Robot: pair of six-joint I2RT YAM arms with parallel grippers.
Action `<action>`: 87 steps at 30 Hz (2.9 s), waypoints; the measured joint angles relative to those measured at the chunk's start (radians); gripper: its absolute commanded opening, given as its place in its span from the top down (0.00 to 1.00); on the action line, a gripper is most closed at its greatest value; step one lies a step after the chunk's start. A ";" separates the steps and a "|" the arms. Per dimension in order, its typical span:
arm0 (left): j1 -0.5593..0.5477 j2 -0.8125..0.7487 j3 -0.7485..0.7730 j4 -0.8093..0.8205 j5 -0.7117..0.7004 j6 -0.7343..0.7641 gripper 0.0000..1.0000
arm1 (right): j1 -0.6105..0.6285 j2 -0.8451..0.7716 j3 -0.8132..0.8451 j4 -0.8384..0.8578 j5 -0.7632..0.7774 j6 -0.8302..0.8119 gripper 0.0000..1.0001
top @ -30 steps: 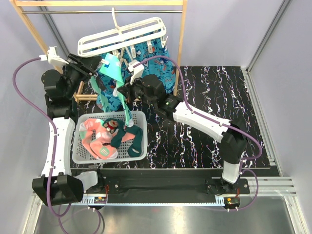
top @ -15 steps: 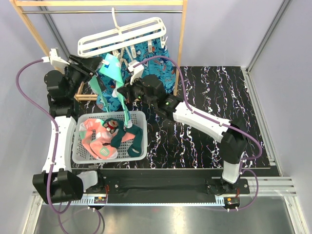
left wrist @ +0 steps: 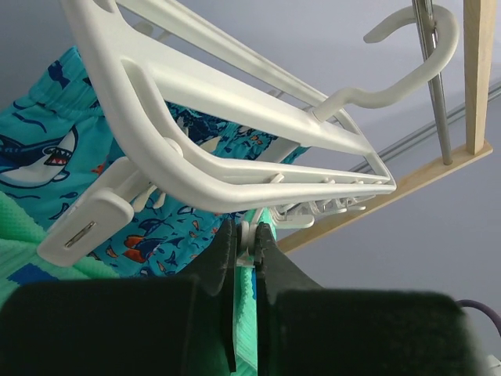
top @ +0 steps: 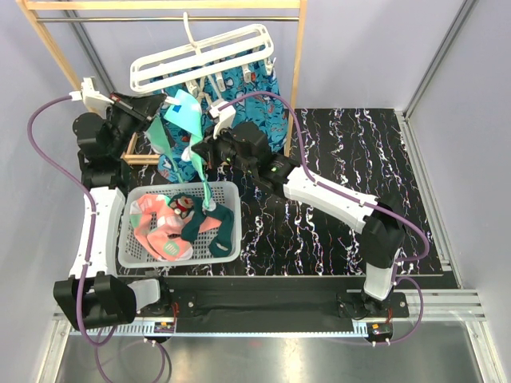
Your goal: Remove the socks clipped to the hanger
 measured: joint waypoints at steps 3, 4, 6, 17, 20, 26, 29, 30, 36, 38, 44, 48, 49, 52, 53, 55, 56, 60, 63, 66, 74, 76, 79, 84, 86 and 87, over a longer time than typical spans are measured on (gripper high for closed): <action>0.001 0.000 0.008 -0.011 0.000 0.001 1.00 | 0.000 0.000 0.000 -0.010 0.000 0.005 1.00; 0.002 0.000 0.011 -0.014 -0.001 0.002 1.00 | 0.000 0.000 -0.002 -0.012 0.000 0.007 1.00; 0.002 0.000 0.018 -0.026 -0.002 0.008 1.00 | 0.000 0.000 -0.008 -0.013 0.000 0.010 1.00; 0.002 0.000 0.055 -0.068 -0.005 0.024 1.00 | -0.001 -0.008 -0.078 -0.031 -0.002 0.024 1.00; 0.002 0.000 0.056 -0.076 -0.006 0.025 1.00 | -0.002 -0.015 -0.085 -0.034 -0.025 0.036 1.00; 0.002 0.002 0.063 -0.084 -0.005 0.032 1.00 | -0.002 -0.040 -0.108 -0.051 -0.082 0.060 1.00; 0.002 0.003 0.071 -0.094 -0.005 0.041 1.00 | 0.000 -0.064 -0.135 -0.071 -0.102 0.077 1.00; 0.002 0.004 0.076 -0.104 -0.005 0.045 1.00 | 0.002 -0.077 -0.153 -0.075 -0.106 0.085 1.00; 0.002 0.005 0.089 -0.135 -0.005 0.068 1.00 | 0.038 -0.118 -0.324 -0.057 -0.125 0.154 1.00; 0.002 0.005 0.089 -0.138 -0.005 0.069 1.00 | 0.058 -0.082 -0.341 -0.060 -0.143 0.180 1.00; 0.002 0.005 0.089 -0.142 -0.005 0.076 1.00 | 0.114 0.113 -0.258 -0.087 -0.176 0.227 0.94; 0.002 0.005 0.089 -0.143 -0.006 0.087 1.00 | 0.152 0.200 -0.196 -0.135 -0.174 0.243 0.70; 0.002 0.005 0.089 -0.145 -0.006 0.091 1.00 | 0.159 0.202 -0.195 -0.148 -0.172 0.245 0.66; 0.002 0.005 0.089 -0.156 -0.006 0.099 0.94 | 0.171 0.201 -0.186 -0.183 -0.169 0.241 0.51; 0.002 0.005 0.089 -0.158 -0.006 0.102 0.90 | 0.171 0.199 -0.179 -0.203 -0.164 0.235 0.44; 0.002 0.005 0.089 -0.161 -0.005 0.107 0.83 | 0.171 0.183 -0.172 -0.243 -0.144 0.225 0.40; 0.002 0.004 0.089 -0.163 -0.005 0.111 0.70 | 0.171 0.163 -0.167 -0.276 -0.130 0.216 0.37; 0.002 0.004 0.095 -0.203 -0.006 0.130 0.46 | 0.170 0.082 -0.148 -0.348 -0.078 0.189 0.33; 0.002 -0.002 0.095 -0.254 -0.013 0.148 0.40 | 0.170 0.010 -0.133 -0.376 -0.038 0.175 0.30; 0.002 -0.023 0.095 -0.301 -0.022 0.170 0.39 | 0.170 -0.042 -0.126 -0.386 -0.017 0.162 0.28; 0.024 -0.154 0.011 -0.377 -0.095 0.236 0.37 | 0.169 -0.086 -0.124 -0.428 0.040 0.136 0.26; 0.027 -0.175 -0.021 -0.388 -0.130 0.250 0.36 | 0.166 -0.101 -0.132 -0.431 0.046 0.134 0.26; 0.029 -0.190 -0.078 -0.386 -0.174 0.262 0.36 | 0.158 -0.136 -0.158 -0.428 0.046 0.129 0.26; 0.029 -0.147 -0.108 -0.372 -0.189 0.275 0.35 | 0.134 -0.195 -0.198 -0.407 0.045 0.113 0.25; 0.029 -0.124 -0.109 -0.362 -0.197 0.282 0.34 | 0.125 -0.203 -0.206 -0.395 0.045 0.109 0.25; 0.029 -0.116 -0.111 -0.354 -0.202 0.286 0.34 | 0.119 -0.206 -0.212 -0.385 0.045 0.106 0.25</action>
